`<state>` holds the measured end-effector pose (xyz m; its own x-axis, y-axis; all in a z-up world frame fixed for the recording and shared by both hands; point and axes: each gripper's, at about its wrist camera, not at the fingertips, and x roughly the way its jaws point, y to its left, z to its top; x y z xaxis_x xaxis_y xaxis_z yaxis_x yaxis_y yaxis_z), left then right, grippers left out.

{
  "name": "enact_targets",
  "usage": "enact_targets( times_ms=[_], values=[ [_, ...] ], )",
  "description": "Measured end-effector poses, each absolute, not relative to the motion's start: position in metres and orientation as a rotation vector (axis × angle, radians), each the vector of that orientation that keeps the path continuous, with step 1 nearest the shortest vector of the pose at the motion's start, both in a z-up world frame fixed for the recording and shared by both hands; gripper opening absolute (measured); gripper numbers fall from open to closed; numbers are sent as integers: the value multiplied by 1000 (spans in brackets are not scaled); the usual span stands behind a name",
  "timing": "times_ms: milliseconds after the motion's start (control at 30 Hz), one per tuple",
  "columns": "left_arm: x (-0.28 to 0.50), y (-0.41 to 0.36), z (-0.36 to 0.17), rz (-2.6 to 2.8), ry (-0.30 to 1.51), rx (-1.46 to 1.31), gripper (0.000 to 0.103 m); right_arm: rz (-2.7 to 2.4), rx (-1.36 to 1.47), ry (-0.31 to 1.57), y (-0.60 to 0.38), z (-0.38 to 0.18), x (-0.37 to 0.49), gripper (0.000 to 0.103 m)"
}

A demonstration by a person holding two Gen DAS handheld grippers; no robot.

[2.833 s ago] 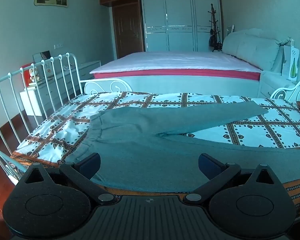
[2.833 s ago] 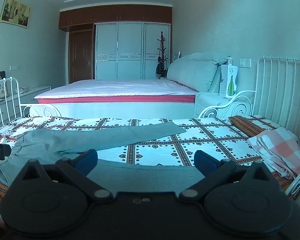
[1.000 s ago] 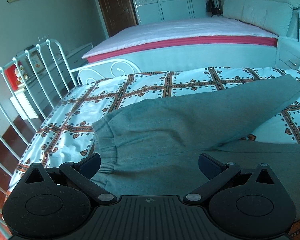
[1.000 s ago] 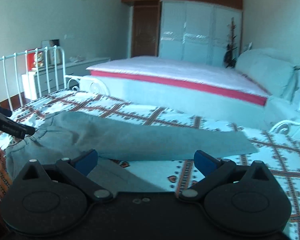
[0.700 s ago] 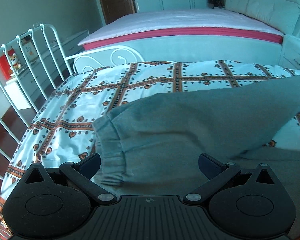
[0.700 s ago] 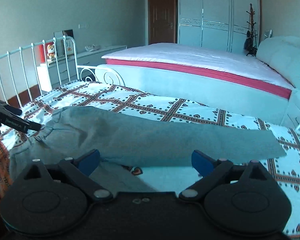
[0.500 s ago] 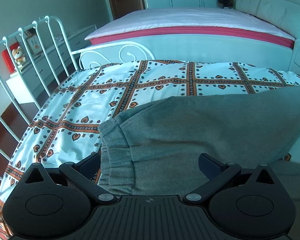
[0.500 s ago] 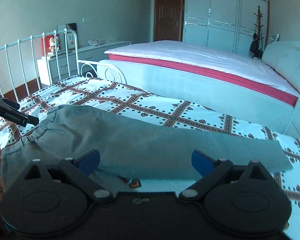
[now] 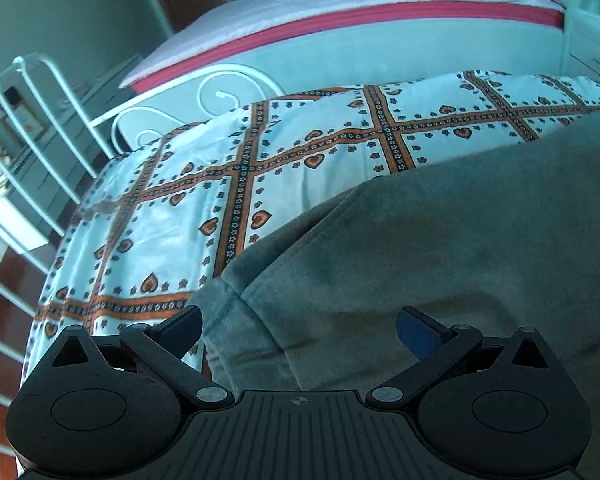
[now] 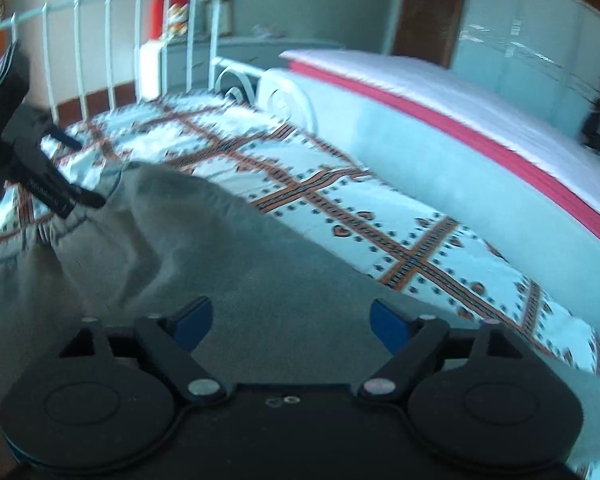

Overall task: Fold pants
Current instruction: 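Grasp the waistband corners with the left gripper while the right gripper grasps the other corner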

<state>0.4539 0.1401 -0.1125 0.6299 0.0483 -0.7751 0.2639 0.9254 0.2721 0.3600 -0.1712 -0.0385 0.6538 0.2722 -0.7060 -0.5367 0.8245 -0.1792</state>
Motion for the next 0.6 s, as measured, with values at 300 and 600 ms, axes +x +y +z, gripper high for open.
enact_targets(
  times_ms=[300, 600],
  values=[
    [503, 175, -133, -224, 965, 428, 103, 568, -514, 788, -148, -65, 424, 74],
    [560, 186, -166, -416, 1128, 481, 87, 654, -560, 857, -133, -86, 487, 75]
  ],
)
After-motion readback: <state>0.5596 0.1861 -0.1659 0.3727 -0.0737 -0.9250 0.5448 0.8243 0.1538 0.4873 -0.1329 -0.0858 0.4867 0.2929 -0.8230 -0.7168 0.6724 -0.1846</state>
